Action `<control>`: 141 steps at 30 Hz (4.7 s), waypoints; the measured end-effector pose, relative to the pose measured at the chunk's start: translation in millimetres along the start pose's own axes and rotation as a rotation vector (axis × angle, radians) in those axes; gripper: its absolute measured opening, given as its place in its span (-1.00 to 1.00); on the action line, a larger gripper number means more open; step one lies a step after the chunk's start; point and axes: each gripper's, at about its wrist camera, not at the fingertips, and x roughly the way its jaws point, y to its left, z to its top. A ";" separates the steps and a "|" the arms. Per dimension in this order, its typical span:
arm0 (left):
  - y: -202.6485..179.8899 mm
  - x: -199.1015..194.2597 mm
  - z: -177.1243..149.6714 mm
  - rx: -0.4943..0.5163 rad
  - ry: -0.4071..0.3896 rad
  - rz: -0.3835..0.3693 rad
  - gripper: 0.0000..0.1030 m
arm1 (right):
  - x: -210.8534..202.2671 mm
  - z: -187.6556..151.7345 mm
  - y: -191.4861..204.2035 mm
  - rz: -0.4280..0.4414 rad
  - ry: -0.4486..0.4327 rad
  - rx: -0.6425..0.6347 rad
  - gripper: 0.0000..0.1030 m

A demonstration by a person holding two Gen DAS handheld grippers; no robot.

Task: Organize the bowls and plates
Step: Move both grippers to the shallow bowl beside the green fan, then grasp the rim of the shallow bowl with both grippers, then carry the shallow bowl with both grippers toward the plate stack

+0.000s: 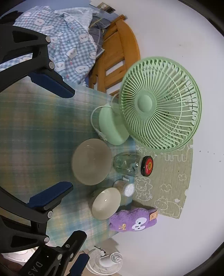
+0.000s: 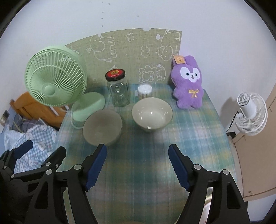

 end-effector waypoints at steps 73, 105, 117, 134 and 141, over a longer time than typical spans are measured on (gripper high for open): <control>4.6 137.6 -15.7 0.005 0.262 -0.125 -0.82 | 150.9 -15.1 40.1 -0.021 0.227 -0.007 -0.75; -32.8 -15.5 -53.8 -0.005 0.132 -0.095 -0.82 | -8.4 -63.5 2.9 0.012 0.114 -0.024 -0.75; -55.3 -62.3 -88.4 -0.014 0.113 -0.087 -0.82 | -56.4 -100.3 -21.2 0.025 0.099 -0.032 -0.75; -71.8 -66.2 -155.1 -0.040 0.200 -0.096 -0.82 | -59.4 -167.2 -42.7 0.022 0.183 -0.030 -0.75; -70.2 -57.2 -167.6 -0.047 0.234 -0.097 -0.82 | -49.5 -179.0 -41.3 0.017 0.217 -0.026 -0.75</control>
